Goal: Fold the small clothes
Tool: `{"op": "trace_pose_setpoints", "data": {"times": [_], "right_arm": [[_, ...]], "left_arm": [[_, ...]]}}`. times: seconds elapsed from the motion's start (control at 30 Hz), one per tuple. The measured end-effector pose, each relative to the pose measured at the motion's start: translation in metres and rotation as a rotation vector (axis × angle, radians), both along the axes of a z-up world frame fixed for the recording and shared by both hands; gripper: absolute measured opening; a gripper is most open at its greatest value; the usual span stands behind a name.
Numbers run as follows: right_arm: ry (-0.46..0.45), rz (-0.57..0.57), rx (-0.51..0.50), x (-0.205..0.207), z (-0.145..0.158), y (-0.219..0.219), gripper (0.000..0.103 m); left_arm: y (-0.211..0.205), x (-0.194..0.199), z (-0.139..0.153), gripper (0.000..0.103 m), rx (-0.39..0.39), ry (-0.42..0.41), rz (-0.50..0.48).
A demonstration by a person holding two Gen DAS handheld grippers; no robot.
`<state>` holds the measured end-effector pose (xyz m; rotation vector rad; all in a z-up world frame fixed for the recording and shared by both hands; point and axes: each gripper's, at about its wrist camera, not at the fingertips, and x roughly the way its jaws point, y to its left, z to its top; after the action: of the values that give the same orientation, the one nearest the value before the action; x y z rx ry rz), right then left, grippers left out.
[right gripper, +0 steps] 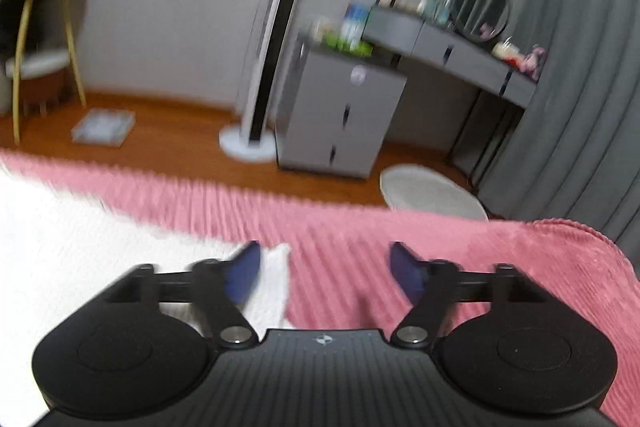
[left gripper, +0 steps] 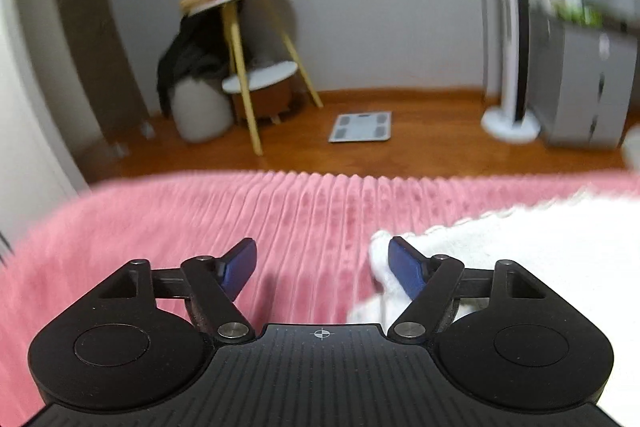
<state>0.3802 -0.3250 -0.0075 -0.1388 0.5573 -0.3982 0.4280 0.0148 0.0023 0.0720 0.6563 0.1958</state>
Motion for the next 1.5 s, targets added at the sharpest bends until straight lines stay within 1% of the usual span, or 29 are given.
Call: {"op": "trace_pose_setpoints", "data": {"times": [0.03,0.07,0.1,0.17,0.2,0.23,0.27,0.3,0.37,0.43,0.47,0.53,0.6,0.67,0.77,0.83,0.9,0.97,1.07,1.13,1.2,1.27,1.33,1.4,1.47,1.5], "right_arm": [[-0.009,0.018,0.014,-0.015,0.005,0.002,0.075],[-0.033,0.029,0.033,-0.035,0.009,0.007,0.075],[-0.061,0.038,0.052,-0.058,0.011,0.012,0.075],[-0.092,0.081,0.109,-0.103,0.011,0.025,0.075],[-0.102,0.098,0.143,-0.123,0.008,0.03,0.069],[-0.095,0.12,0.169,-0.142,0.003,0.036,0.062],[-0.073,0.115,0.172,-0.154,-0.002,0.04,0.043],[-0.037,0.108,0.181,-0.164,-0.006,0.042,0.035],[0.026,0.093,0.197,-0.175,-0.013,0.045,0.035],[0.094,0.029,0.144,-0.174,-0.016,0.046,0.035],[0.113,-0.006,0.138,-0.175,-0.013,0.043,0.035],[0.128,-0.039,0.183,-0.177,0.0,0.039,0.035],[0.143,-0.033,0.219,-0.183,0.013,0.044,0.035],[0.16,-0.013,0.248,-0.188,0.023,0.053,0.035],[0.172,0.009,0.283,-0.183,0.037,0.069,0.037],[0.159,0.019,0.317,-0.183,0.041,0.079,0.041],[0.141,0.036,0.326,-0.176,0.036,0.09,0.063],[0.136,0.06,0.319,-0.176,0.023,0.101,0.065],[0.127,0.093,0.31,-0.173,-0.004,0.111,0.065],[0.105,0.12,0.312,-0.172,-0.015,0.113,0.065],[0.055,0.15,0.315,-0.172,-0.019,0.109,0.065],[0.029,0.157,0.346,-0.169,-0.019,0.101,0.065],[0.013,0.158,0.377,-0.165,-0.023,0.092,0.059],[0.004,0.149,0.391,-0.161,-0.029,0.085,0.047],[-0.004,0.157,0.387,-0.157,-0.031,0.084,0.043],[-0.005,0.162,0.379,-0.156,-0.031,0.085,0.041]], "left_arm": [[0.009,-0.015,0.006,0.083,-0.078,0.0,-0.002],[0.018,-0.032,0.011,0.084,-0.146,-0.018,0.001],[0.024,-0.05,0.013,0.09,-0.197,-0.034,0.01],[0.03,-0.08,0.01,0.092,-0.247,-0.024,0.016],[0.03,-0.093,0.005,0.091,-0.259,-0.017,0.019],[0.029,-0.103,0.0,0.087,-0.257,0.012,0.009],[0.03,-0.112,-0.005,0.086,-0.25,0.046,0.006],[0.03,-0.119,-0.011,0.084,-0.244,0.081,0.009],[0.029,-0.129,-0.017,0.085,-0.227,0.122,-0.012],[0.031,-0.138,-0.015,0.086,-0.168,0.128,-0.041],[0.032,-0.14,-0.013,0.086,-0.159,0.14,-0.054],[0.037,-0.146,-0.011,0.086,-0.179,0.172,-0.059],[0.046,-0.146,-0.008,0.086,-0.227,0.182,-0.043],[0.053,-0.143,-0.007,0.085,-0.294,0.196,-0.018],[0.062,-0.143,-0.003,0.085,-0.388,0.201,0.001],[0.06,-0.144,0.001,0.085,-0.402,0.191,0.004],[0.056,-0.142,0.004,0.085,-0.392,0.187,-0.012],[0.051,-0.138,0.003,0.085,-0.373,0.191,-0.035],[0.047,-0.132,-0.002,0.085,-0.365,0.179,-0.062],[0.042,-0.127,-0.007,0.089,-0.363,0.181,-0.082],[0.038,-0.121,-0.013,0.089,-0.365,0.192,-0.108],[0.033,-0.116,-0.018,0.089,-0.361,0.186,-0.13],[0.03,-0.111,-0.022,0.086,-0.384,0.179,-0.15],[0.03,-0.108,-0.027,0.085,-0.412,0.179,-0.156],[0.031,-0.107,-0.03,0.083,-0.423,0.175,-0.161],[0.032,-0.107,-0.031,0.079,-0.432,0.175,-0.161]]}}
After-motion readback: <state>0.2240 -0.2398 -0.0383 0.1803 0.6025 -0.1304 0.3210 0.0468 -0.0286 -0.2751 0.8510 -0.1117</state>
